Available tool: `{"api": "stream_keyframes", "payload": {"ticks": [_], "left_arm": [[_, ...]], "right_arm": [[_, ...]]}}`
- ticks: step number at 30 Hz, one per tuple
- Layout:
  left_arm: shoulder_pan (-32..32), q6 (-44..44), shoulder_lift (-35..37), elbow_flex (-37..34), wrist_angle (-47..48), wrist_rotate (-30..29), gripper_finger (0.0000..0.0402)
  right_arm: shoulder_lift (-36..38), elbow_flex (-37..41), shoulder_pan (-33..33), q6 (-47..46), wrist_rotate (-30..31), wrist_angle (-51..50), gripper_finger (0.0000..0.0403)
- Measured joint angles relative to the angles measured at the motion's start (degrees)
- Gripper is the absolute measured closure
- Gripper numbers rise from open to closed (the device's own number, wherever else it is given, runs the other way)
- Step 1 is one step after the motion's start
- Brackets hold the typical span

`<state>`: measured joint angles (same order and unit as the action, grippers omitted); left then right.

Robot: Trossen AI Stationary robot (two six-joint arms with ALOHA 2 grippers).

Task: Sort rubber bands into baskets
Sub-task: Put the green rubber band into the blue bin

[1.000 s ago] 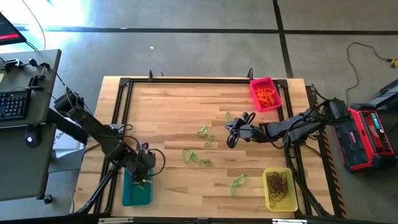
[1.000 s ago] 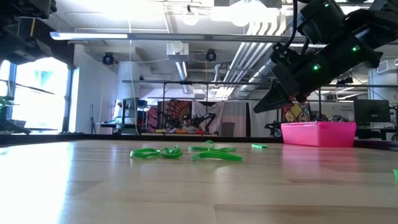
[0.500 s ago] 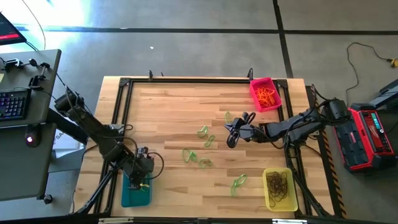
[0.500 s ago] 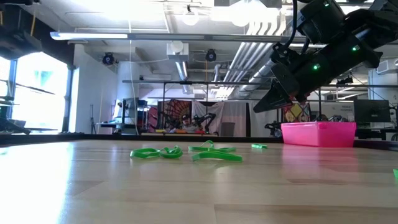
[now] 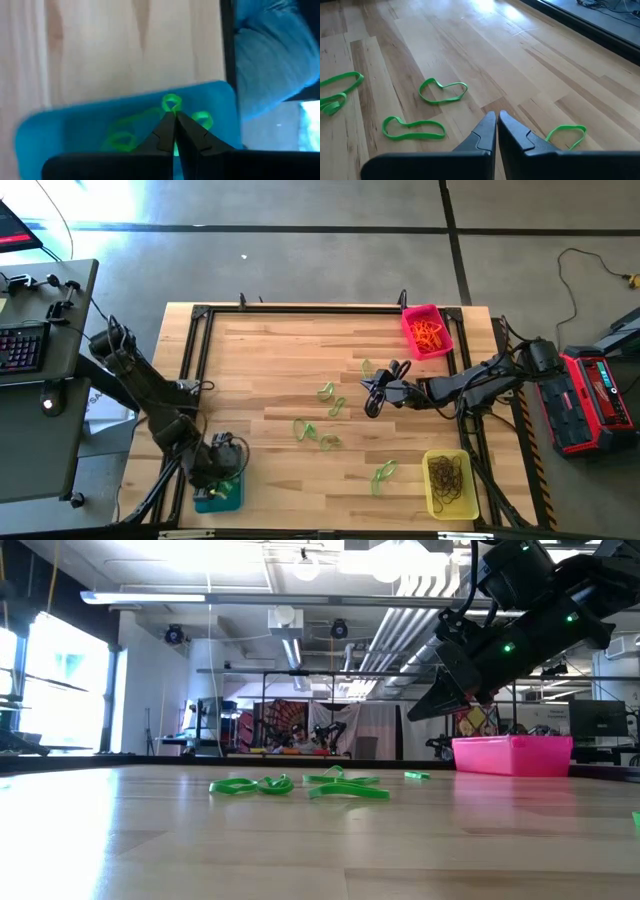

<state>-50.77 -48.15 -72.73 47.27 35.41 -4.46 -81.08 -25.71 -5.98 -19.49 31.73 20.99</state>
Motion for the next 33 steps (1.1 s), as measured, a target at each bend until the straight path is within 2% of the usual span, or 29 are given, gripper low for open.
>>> {"api": "stream_keyframes", "payload": {"ticks": [4, 10, 16, 21, 24, 33], "left_arm": [[-3.15, -7.89, 0.24, 0.02, 2.07, -0.56, 0.0401], [-3.82, -14.34, -1.29, -0.02, 7.05, -6.57, 0.0401], [-2.94, -14.85, -3.38, -0.02, 7.12, -6.65, 0.0375], [-1.67, -20.37, -3.72, -0.07, 7.2, -5.22, 0.034], [-1.96, -20.75, -3.62, -0.07, 6.96, -5.01, 0.032], [-2.07, -19.22, 1.4, -0.07, 7.03, -4.93, 0.0293]], "right_arm": [[0.0, 0.0, 0.0, 0.0, -0.01, -0.02, 0.0396], [0.0, 0.02, 0.0, 0.0, 0.0, -0.04, 0.0396], [0.0, 0.02, 0.0, 0.0, -0.01, -0.04, 0.0396], [0.0, 0.01, 0.0, 0.16, 0.02, -0.19, 0.0396], [0.0, 0.02, 0.0, 0.98, 0.01, -0.19, 0.0396], [0.0, 0.01, 0.0, 1.65, -0.01, -0.21, 0.0396]]}}
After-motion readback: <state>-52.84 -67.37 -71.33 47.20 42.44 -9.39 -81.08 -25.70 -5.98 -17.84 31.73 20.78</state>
